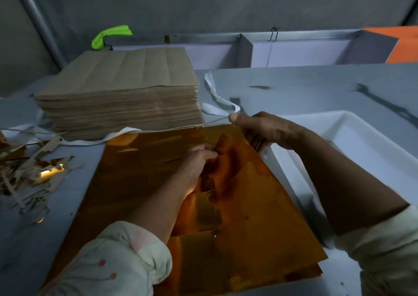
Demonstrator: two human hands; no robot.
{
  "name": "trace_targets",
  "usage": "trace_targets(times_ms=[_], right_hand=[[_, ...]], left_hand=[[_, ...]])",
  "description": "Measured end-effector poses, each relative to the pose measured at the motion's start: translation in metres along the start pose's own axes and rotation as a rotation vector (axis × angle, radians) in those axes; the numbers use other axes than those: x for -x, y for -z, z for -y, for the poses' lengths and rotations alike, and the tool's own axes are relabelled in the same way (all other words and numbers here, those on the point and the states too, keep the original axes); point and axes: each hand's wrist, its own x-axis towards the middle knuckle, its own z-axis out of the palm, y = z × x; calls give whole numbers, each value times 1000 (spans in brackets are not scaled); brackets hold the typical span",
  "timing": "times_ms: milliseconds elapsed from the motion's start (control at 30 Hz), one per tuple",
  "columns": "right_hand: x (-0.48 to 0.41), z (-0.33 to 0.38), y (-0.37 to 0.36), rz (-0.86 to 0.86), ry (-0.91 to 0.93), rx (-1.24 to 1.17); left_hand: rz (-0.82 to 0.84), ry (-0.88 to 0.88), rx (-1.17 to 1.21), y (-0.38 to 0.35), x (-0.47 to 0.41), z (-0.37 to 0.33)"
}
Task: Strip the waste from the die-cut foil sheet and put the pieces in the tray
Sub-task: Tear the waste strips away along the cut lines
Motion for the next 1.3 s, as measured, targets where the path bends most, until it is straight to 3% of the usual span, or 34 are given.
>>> trace_targets(times_ms=[167, 300, 433, 567, 700, 833, 1300], right_hand=[[9, -9, -10, 54, -15, 109], [5, -23, -14, -15, -9, 225], [4, -27, -15, -15, 16, 251], [5, -27, -11, -2, -12, 147], [6, -25, -12, 38, -14, 121], [7, -25, -12, 24, -6, 152], [9, -21, -9, 37, -31, 344]], left_hand=[[-24, -10, -82, -7, 0, 3], [-25, -53, -141, -11, 3, 0], [-127, -193, -205, -3, 14, -4], [-302, -257, -578, 25, 30, 8], [-179, -145, -1003, 42, 39, 27], [-154, -291, -1291, 38, 36, 40], [-191, -325, -1406, 41, 27, 52]])
